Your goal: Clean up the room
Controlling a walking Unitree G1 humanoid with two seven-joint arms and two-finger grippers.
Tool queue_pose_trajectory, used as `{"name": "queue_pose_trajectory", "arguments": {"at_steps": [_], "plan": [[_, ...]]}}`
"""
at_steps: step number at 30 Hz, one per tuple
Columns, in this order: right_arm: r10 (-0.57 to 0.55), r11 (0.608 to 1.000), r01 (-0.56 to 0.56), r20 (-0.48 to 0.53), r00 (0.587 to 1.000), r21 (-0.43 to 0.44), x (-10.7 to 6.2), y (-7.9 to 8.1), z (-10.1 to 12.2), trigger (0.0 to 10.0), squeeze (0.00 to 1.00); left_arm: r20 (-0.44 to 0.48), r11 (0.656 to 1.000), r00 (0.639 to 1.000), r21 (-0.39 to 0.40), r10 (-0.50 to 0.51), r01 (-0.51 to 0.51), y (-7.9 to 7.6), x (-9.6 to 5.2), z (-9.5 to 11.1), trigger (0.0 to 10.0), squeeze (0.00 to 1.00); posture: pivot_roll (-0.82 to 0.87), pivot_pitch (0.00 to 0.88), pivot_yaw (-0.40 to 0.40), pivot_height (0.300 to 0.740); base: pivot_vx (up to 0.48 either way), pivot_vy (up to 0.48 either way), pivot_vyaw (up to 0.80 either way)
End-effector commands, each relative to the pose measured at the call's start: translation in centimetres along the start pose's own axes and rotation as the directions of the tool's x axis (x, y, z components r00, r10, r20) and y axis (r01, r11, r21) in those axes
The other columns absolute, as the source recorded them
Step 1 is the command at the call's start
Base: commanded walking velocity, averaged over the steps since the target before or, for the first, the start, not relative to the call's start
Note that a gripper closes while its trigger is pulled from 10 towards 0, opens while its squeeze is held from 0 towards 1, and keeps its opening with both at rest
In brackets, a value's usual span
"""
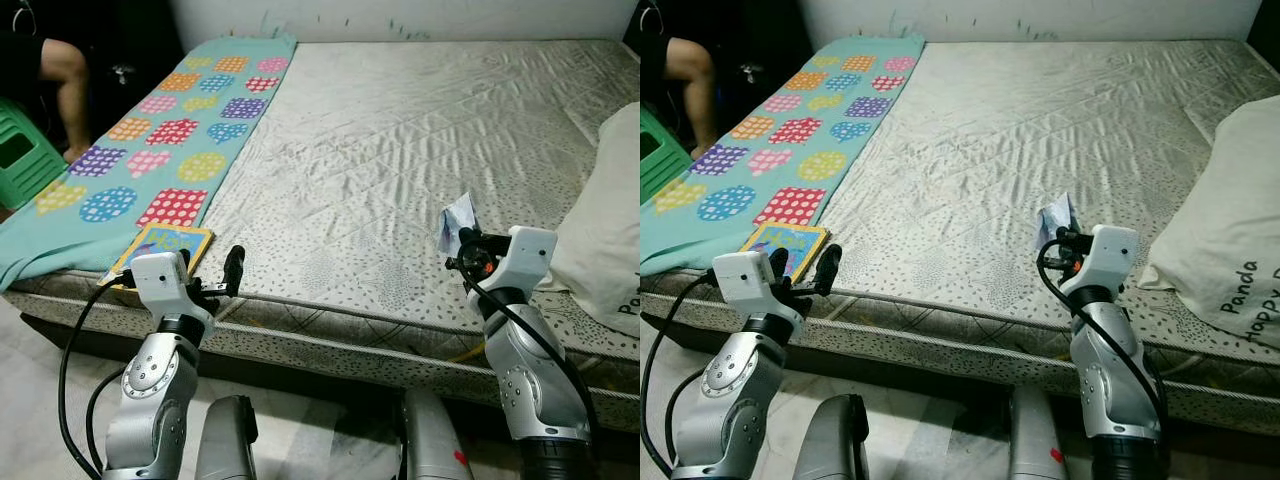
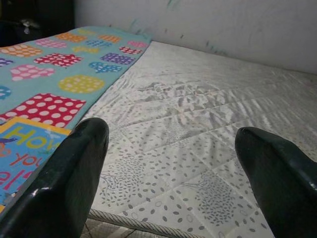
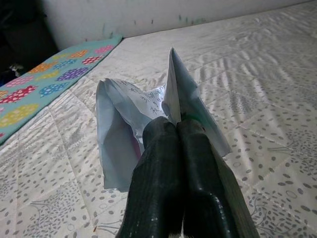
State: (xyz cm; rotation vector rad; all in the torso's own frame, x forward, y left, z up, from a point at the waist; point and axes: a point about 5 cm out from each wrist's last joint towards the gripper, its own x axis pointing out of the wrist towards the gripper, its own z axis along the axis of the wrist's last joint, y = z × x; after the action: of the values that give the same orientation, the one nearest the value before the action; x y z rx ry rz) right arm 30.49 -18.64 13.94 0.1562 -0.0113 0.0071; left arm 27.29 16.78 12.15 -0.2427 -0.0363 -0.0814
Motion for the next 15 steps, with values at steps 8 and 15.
{"name": "queue_pose_trajectory", "arguments": {"at_steps": [8,15], "plan": [[0.016,1.0,-0.016,0.014,1.0,0.0,0.04,0.55,0.73,10.0,0.0,-0.006,1.0,1.0,0.013,0.001,-0.001,0.29,-0.19,-0.14,10.0,0.0,-0.08,0.0,0.083,0.628,0.0,0.0,0.0],[0.011,1.0,-0.011,0.014,1.0,0.004,-0.03,0.61,0.77,10.0,0.0,-0.007,1.0,1.0,0.015,-0.005,0.005,0.3,-0.1,-0.08,10.0,0.0,-0.09,0.001,0.089,0.679,0.0,0.0,0.0]]}}
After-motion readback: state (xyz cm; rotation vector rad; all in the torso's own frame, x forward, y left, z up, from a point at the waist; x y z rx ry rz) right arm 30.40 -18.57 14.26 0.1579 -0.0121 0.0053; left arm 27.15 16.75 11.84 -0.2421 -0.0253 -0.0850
